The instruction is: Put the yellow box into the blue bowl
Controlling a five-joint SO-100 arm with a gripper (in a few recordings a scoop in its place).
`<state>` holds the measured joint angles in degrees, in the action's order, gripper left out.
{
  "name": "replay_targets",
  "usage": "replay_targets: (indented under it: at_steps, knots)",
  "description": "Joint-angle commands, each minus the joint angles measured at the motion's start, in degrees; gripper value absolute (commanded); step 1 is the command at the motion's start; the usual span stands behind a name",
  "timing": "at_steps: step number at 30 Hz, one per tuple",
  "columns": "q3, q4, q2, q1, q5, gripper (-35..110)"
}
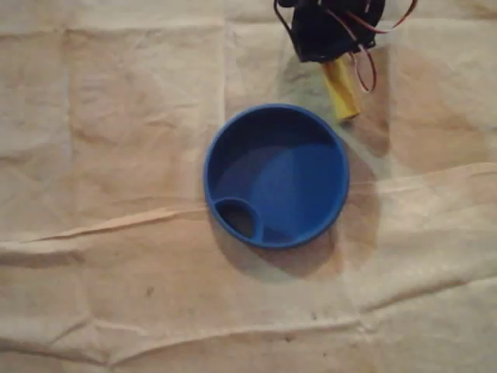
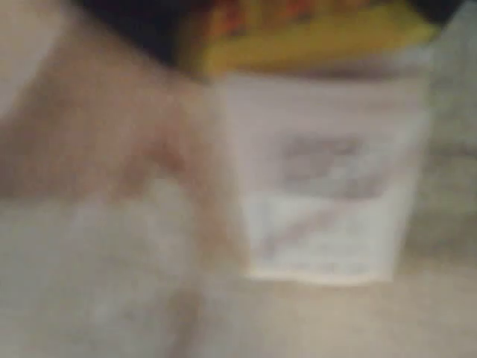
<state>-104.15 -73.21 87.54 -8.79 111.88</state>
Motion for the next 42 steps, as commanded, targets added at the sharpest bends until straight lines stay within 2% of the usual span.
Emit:
replay_targets:
  at_steps: [1,6,15,20,25,33,42]
  knots:
    - [0.88,-0.44,1.76,-0.44,-0.53,0]
    - [0.88,-1.93,8.00,-0.35,-2.37,0]
    - [2.11,-14.15,21.97,-0.26,-3.78,0]
    - [2.99,-10.37,24.08,-1.32,-10.02,0]
    - [8.88,-5.71,18.63,-1.23,-20.21,0]
    - [28.92,-5.45,4.66,-1.32,-36.12,0]
    - [49.13,-8.88,-12.57,-2.02,-45.09,0]
